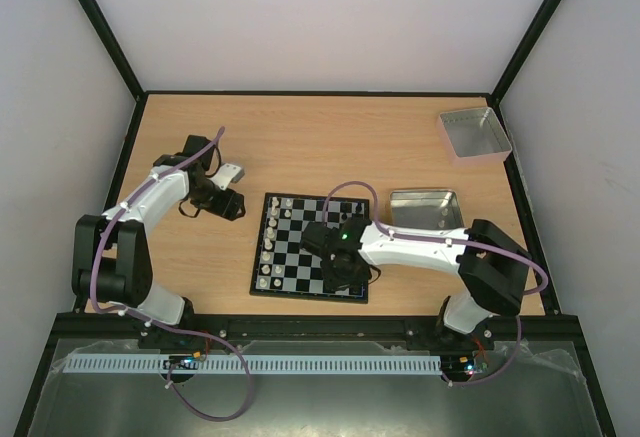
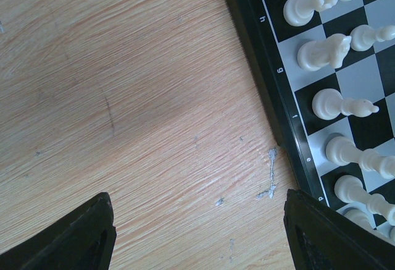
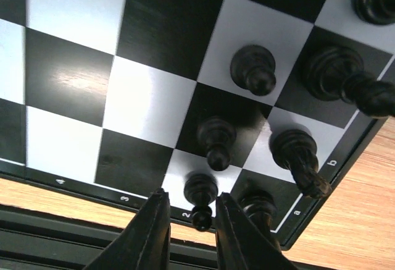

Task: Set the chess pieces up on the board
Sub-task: Place the chess piece on the chessboard, then pick up the chess piece from the storage box.

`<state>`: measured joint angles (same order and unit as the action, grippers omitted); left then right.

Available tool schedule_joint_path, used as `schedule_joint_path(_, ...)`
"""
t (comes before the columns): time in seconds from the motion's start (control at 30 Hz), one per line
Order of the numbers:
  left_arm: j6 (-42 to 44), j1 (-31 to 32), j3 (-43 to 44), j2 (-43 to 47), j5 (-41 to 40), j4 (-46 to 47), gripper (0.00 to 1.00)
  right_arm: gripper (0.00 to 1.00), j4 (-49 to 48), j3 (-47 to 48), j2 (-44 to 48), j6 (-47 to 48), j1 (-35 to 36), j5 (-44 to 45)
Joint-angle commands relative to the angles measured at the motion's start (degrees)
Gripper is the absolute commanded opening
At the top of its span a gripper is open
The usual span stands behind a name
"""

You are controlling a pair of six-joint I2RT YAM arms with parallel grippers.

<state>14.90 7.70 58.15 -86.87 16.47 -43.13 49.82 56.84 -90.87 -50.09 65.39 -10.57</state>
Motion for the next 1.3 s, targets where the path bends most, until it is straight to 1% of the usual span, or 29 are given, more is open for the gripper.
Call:
schedule_joint_path(0.0, -0.13, 0.21, -0.34, 0.14, -0.03, -0.37, 0.75, 0.20, 3.63, 3.25, 0.11, 0.38, 0.20, 2.24)
schedule_joint_path(0.2, -0.17, 0.21, -0.36, -0.14, 0.03, -0.28, 0.75, 0.21, 6.39, 4.54, 1.72, 0.00, 0.19, 3.13)
schedule_joint_path(0.27, -0.13, 0.21, -0.42, -0.21, -0.01, -0.32, 0.75, 0.21, 8.88, 5.80, 2.80, -0.16, 0.14, 4.89)
schedule_joint_path(0.33, -0.13, 0.21, -0.36, -0.25, -0.08, -0.36, 0.75, 0.21, 12.26, 7.78, 4.51, -0.02, -1.53, 7.69)
schedule_joint_path(0.37, -0.13, 0.21, -0.38, -0.23, -0.12, -0.30, 0.75, 0.21, 13.75, 8.86, 5.84, 0.18, -3.79, 8.69)
schedule_joint_path(0.43, -0.26, 0.21, -0.45, -0.23, 0.11, -0.15, 0.75, 0.21, 15.27, 9.97, 9.48, 0.73, -10.75, 10.39)
schedule_joint_path(0.53, -0.38, 0.36, -0.54, -0.46, 0.40, 0.07, 0.75, 0.22, 14.47, 8.78, 13.73, 3.48, -25.19, 11.46)
schedule_joint_path(0.67, -0.38, 0.64, -0.46, -0.50, 0.32, 0.07, 0.75, 0.25, 10.83, 5.40, 13.93, 8.01, -42.03, 10.84)
schedule_joint_path(0.77, -0.46, 0.80, -0.65, -0.49, 0.48, 0.24, 0.75, 0.26, 6.31, 3.85, 13.60, 8.63, -51.24, 8.45)
schedule_joint_path(0.83, -0.44, 0.89, -0.58, -0.45, 0.66, 0.22, 0.75, 0.25, 4.17, 2.69, 12.24, 8.48, -55.50, 6.71)
schedule_joint_path(1.0, -0.44, 1.08, -0.58, -0.24, 0.73, 0.16, 0.75, 0.25, -0.55, -0.29, 9.32, 8.70, -63.40, 4.35)
schedule_joint_path(1.1, -0.48, 1.08, -0.58, -0.30, 0.86, 0.31, 0.75, 0.25, -2.43, 0.22, 7.00, 9.13, -66.04, 5.02)
schedule_joint_path(1.27, -0.48, 1.08, -0.67, -0.34, 0.67, 0.42, 0.75, 0.25, -4.07, 0.28, 2.70, 9.86, -67.49, 5.99)
